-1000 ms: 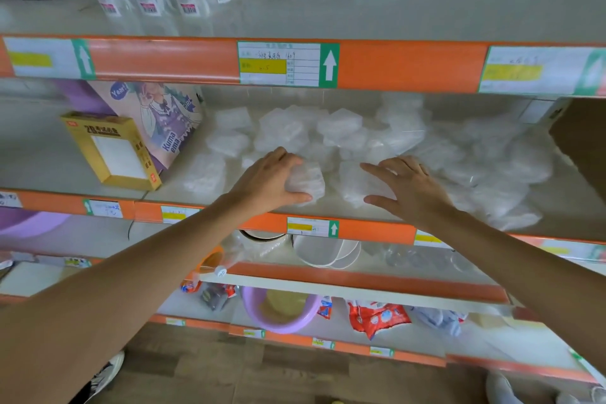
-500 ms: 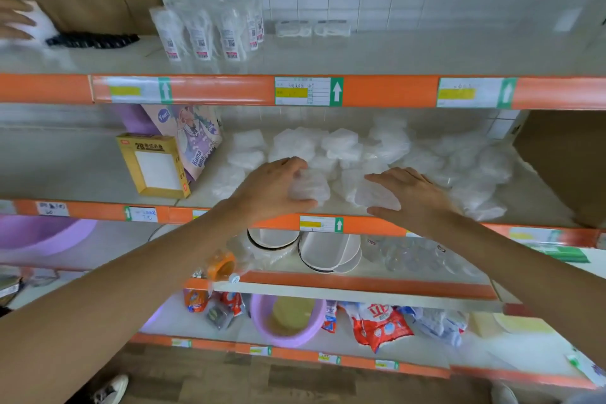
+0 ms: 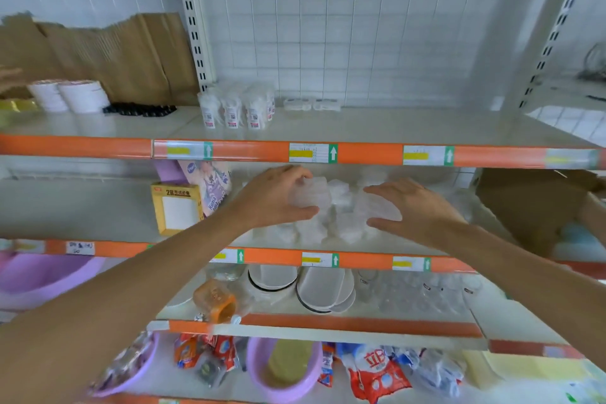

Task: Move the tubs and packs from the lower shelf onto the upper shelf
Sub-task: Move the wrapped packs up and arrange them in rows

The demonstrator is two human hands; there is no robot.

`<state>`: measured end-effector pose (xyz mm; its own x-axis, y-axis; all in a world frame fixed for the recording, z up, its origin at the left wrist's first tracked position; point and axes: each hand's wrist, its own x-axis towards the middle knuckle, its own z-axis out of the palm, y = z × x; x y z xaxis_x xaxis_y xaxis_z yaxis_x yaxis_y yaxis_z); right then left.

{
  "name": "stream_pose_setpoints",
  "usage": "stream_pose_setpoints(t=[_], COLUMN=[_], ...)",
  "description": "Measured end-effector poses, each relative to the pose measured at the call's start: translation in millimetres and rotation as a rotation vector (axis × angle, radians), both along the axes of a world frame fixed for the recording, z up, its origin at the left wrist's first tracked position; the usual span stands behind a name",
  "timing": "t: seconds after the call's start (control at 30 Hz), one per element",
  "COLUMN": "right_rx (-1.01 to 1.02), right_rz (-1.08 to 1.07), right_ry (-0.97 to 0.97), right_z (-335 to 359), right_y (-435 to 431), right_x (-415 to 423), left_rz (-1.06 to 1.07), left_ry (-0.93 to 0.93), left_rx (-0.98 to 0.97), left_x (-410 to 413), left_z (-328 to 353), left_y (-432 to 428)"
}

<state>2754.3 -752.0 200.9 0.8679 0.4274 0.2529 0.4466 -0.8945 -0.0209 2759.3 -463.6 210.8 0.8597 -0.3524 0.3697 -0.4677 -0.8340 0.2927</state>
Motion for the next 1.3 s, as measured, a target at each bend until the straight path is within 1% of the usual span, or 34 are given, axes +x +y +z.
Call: stream_pose_setpoints(t=[0.1, 0.23, 0.37, 0.43, 0.53, 0.73, 0.87, 0.97, 1.07, 1.2, 1.23, 1.27, 1.3], right_rx=[0.037, 0.140, 0.192, 0.198, 0.194, 0.125, 0.161, 0.187, 0.211, 0.289, 0.298, 0.308, 0.323], right_rz=[0.009, 0.000, -0.001, -0.005, -0.018, 0.032, 0.034, 0.046, 0.060, 0.052, 0.054, 0.060, 0.063], right_ry=[-0.014, -0.087, -0.132, -0.146, -0.161, -0.166, -0.135, -0.096, -0.060, -0.026, -0.020, -0.019, -0.021], right_z=[25.7, 59.1, 84.9, 93.3, 101.3, 105.0, 107.8, 103.8, 98.2, 93.2, 93.2, 93.1, 93.7], right_y=[-1.0, -3.0, -9.7, -16.0, -26.5, -47.3, -54.8, -54.7, -47.5, -31.6, -27.6, -23.7, -20.6], right_x=[-6.1, -1.8, 22.3, 44.1, 81.8, 175.5, 234.8, 272.6, 301.0, 326.3, 331.3, 335.9, 340.6], left_rz=[-0.011, -0.031, -0.031, -0.025, -0.018, 0.038, 0.058, 0.056, 0.079, 0.055, 0.054, 0.056, 0.060], left_ry=[-0.035, -0.095, -0.073, -0.068, -0.005, 0.104, 0.153, 0.218, 0.270, 0.281, 0.274, 0.254, 0.227], left_rx=[-0.020, -0.040, -0.166, -0.182, -0.162, -0.107, -0.051, 0.007, 0.018, 0.102, 0.077, -0.012, -0.155], left_x=[1.0, 10.0, 39.3, 60.1, 95.4, 179.8, 225.9, 246.9, 258.9, 266.2, 268.0, 271.2, 276.9], left_z=[22.8, 54.8, 78.1, 86.9, 92.9, 92.5, 86.9, 77.8, 71.5, 78.0, 81.3, 85.0, 89.9], left_y=[-1.8, -9.2, -21.7, -29.9, -43.5, -64.6, -74.5, -78.9, -78.7, -77.2, -77.9, -79.5, -81.2])
